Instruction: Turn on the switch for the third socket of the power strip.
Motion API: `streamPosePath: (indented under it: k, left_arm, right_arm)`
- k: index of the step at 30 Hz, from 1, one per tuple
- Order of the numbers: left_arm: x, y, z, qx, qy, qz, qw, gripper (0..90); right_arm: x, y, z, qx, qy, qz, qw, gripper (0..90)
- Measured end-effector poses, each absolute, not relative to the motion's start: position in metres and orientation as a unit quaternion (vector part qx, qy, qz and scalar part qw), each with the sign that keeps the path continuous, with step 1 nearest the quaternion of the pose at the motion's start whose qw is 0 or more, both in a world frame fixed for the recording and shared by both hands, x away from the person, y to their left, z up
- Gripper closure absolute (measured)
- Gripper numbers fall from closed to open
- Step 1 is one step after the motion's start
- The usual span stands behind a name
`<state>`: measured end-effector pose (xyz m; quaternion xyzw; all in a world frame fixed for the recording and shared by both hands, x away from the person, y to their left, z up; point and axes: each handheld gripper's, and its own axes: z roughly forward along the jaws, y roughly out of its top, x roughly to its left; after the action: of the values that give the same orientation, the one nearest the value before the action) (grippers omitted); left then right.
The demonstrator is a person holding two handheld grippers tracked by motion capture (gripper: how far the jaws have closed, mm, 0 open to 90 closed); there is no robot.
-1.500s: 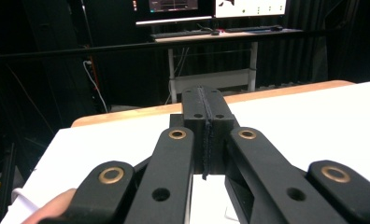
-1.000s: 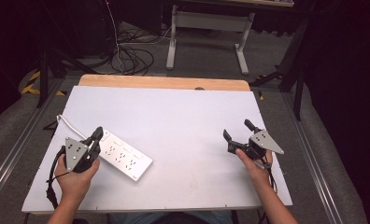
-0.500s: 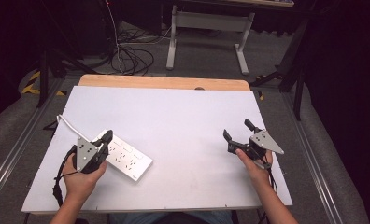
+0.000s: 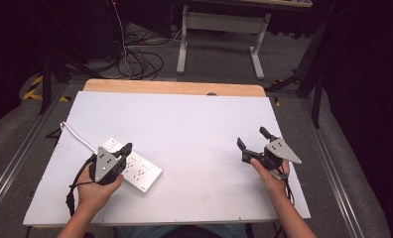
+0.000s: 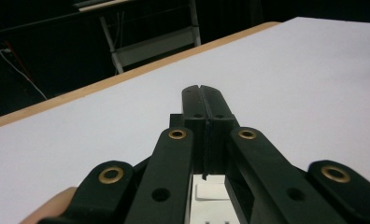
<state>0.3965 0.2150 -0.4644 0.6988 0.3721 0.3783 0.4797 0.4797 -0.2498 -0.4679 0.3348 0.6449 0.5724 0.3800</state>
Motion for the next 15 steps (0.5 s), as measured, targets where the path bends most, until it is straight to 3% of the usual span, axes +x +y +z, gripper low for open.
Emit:
streamPosePath:
  k: [15]
  left_arm:
    - [0.401, 0.203, -0.469, 0.732, 0.356, 0.345, 0.467, 89.8]
  right_arm:
    - [0.48, -0.249, -0.468, 0.334, 0.645, 0.573, 0.38, 8.4]
